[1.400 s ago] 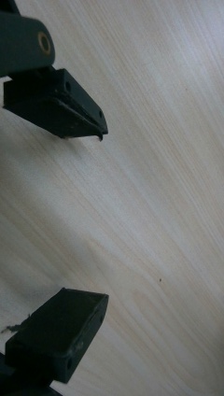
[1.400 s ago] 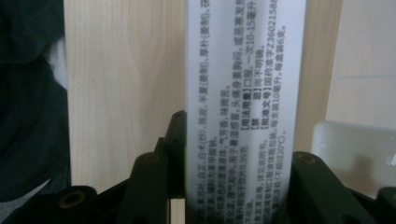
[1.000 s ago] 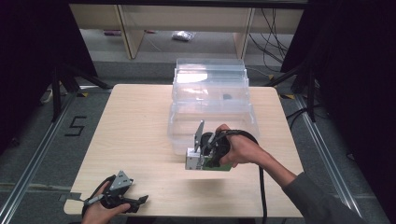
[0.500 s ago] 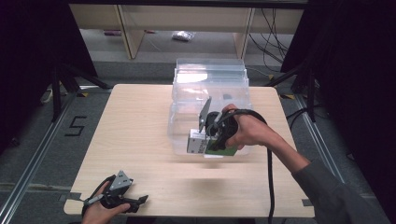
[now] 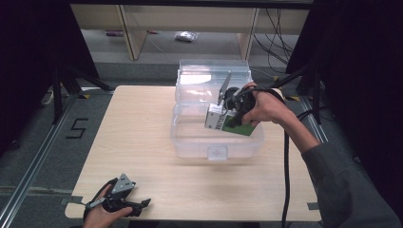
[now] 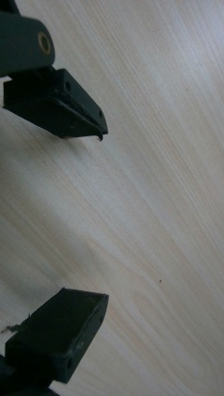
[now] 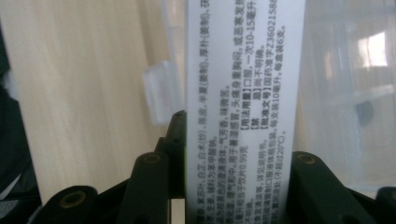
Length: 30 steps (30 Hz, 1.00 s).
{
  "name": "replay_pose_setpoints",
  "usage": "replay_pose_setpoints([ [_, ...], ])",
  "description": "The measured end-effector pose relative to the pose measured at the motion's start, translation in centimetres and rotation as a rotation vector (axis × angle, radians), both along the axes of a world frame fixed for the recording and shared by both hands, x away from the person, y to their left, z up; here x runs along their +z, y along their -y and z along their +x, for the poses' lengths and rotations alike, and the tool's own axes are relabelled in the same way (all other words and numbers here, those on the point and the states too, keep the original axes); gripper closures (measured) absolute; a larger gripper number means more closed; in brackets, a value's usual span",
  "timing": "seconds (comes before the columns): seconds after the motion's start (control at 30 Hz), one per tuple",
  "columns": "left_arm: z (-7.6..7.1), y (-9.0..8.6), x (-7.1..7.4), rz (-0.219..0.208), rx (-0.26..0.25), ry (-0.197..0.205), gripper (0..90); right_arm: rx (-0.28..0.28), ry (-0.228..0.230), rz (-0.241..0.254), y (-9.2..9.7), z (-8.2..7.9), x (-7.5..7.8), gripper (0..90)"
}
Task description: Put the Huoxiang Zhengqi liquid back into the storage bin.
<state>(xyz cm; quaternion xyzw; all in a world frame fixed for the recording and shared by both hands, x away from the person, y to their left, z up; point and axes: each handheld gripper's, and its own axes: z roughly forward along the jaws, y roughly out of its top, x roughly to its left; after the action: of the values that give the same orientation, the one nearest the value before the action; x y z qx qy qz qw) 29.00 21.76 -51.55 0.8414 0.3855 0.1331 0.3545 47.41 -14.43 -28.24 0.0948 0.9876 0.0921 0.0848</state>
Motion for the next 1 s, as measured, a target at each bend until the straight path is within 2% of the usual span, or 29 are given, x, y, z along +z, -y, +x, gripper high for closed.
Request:
replay_pose_setpoints([
  [0.1, 0.0, 0.0, 0.0, 0.0, -0.002, -0.002, 15.3, -0.021, -0.006, -0.012, 0.4, 0.8, -0.4, 65.0],
  [0.17, 0.0, 0.0, 0.0, -0.002, 0.0, -0.002, 15.3, -0.03, -0.01, -0.02, 1.1, 2.2, -1.2, 65.0],
  [0.23, 0.0, 0.0, 0.0, -0.003, 0.0, -0.001, 15.3, -0.05, -0.013, -0.027, 1.5, 2.9, -1.9, 65.0],
  [0.3, 0.0, 0.0, 0.0, -0.004, 0.003, -0.002, 15.3, -0.041, -0.015, -0.026, 1.7, 3.2, -2.2, 65.0],
  [0.37, 0.0, 0.0, -0.1, -0.005, 0.001, -0.001, 15.3, -0.056, -0.025, -0.021, 2.5, 4.1, -3.2, 64.9],
  [0.43, 0.0, 0.0, -0.1, -0.005, -0.001, -0.002, 15.3, -0.054, -0.023, -0.02, 2.6, 4.4, -3.5, 64.9],
  [0.5, 0.0, 0.0, 0.0, -0.006, 0.003, -0.002, 15.3, -0.047, -0.027, -0.043, 2.9, 4.7, -4.8, 64.9],
  [0.53, 0.0, 0.0, 0.0, -0.006, 0.003, -0.002, 15.3, -0.047, -0.027, -0.043, 2.9, 4.7, -4.8, 64.9],
  [0.6, 0.0, 0.0, 0.0, -0.004, 0.001, -0.003, 15.3, -0.077, -0.034, -0.061, 3.0, 4.7, -5.3, 64.9],
  [0.63, 0.0, 0.0, -0.1, -0.003, 0.001, -0.006, 15.3, -0.058, -0.05, -0.068, 3.1, 5.0, -5.7, 64.9],
  [0.87, 0.0, 0.0, 0.0, 0.0, 0.001, -0.003, 15.3, -0.031, -0.064, -0.076, 3.4, 5.4, -7.7, 64.8],
  [1.0, 0.0, 0.0, -0.1, -0.001, 0.0, -0.005, 15.3, -0.02, -0.071, -0.1, 3.3, 5.3, -8.8, 64.7],
])
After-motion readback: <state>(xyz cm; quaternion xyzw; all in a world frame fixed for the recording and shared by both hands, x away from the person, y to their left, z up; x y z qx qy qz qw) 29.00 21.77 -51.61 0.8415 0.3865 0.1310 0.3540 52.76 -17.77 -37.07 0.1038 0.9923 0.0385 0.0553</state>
